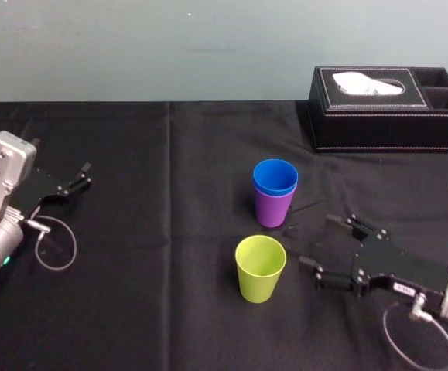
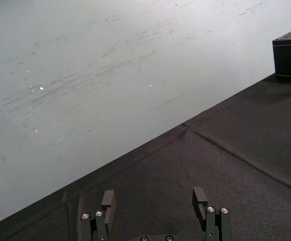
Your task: Stack the three plastic cups sequentially using one hand.
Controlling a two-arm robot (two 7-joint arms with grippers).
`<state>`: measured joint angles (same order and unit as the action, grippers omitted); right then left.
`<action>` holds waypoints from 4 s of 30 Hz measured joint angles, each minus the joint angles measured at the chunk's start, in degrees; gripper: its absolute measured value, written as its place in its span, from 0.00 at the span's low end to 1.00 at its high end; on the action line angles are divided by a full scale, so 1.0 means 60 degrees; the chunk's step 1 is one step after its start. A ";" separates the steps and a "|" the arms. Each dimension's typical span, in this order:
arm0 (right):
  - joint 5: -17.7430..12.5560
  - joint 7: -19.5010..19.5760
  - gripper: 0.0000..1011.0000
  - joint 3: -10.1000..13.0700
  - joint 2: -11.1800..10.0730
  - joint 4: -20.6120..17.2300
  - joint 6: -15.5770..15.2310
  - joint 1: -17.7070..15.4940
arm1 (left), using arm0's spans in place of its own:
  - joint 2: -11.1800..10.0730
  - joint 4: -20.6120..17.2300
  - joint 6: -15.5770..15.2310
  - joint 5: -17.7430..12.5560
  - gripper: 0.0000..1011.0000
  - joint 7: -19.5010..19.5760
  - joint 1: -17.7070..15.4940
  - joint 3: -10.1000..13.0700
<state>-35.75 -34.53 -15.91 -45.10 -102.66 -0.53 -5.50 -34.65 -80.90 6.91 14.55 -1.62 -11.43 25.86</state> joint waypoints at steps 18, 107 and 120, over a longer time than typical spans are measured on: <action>0.0679 -0.0195 0.99 -0.0964 0.0286 0.0725 0.0014 0.0268 | 0.0000 0.0001 0.0000 0.0000 1.00 -0.0001 0.0000 0.0000; 0.1149 0.0150 0.73 -0.1740 0.1160 0.0868 -0.0604 0.1483 | 0.0000 0.0000 0.0000 0.0000 1.00 -0.0001 0.0000 0.0000; 0.0261 0.1637 0.73 -0.0429 0.0084 -0.1740 -0.2225 0.0292 | 0.0000 0.0000 0.0000 0.0001 1.00 0.0000 0.0001 0.0000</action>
<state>-34.19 -24.70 -18.49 -44.60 -113.10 -13.88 -3.74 -34.65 -80.90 6.91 14.55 -1.62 -11.43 25.86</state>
